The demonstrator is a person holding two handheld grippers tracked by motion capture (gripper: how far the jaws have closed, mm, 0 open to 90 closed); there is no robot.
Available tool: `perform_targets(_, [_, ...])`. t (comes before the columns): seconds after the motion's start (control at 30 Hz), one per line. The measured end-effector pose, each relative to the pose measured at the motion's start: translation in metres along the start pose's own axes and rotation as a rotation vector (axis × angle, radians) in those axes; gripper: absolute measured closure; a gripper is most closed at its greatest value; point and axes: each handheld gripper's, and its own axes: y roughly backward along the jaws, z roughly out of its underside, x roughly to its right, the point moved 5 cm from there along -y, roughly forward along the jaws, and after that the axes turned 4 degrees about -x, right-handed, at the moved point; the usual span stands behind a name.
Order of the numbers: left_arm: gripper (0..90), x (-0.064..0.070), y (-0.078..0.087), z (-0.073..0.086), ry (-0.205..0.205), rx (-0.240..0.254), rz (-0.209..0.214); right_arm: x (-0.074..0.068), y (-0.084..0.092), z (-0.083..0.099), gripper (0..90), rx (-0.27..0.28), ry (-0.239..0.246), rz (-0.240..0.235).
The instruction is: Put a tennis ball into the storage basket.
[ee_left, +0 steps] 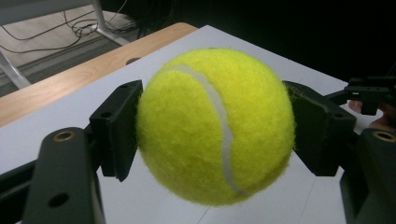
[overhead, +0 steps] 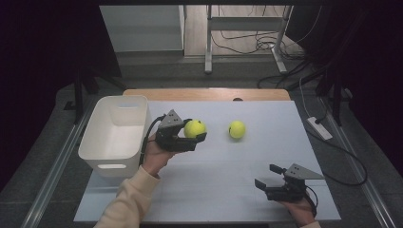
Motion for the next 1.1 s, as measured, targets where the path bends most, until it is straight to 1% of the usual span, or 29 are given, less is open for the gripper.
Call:
perform_targets(0.4, [26.4, -0.009, 0.011, -0.003, 0.013, 0.015, -0.031, 0.0, 0.0, 0.0, 10.9, 0.0, 0.002, 0.004])
perform_targets(0.7, [26.4, -0.012, 0.017, -0.004, 0.012, 0.025, -0.045, -0.001, 0.0, 0.0, 10.9, -0.002, 0.001, 0.004])
perform_targets(0.9, [26.4, -0.016, 0.022, -0.005, 0.02, 0.035, -0.056, -0.001, 0.001, 0.0, 10.9, 0.001, 0.002, 0.006])
perform_targets(1.1, [26.4, -0.019, 0.03, -0.006, 0.022, 0.045, -0.073, -0.001, 0.001, 0.0, 10.9, 0.004, 0.004, 0.007])
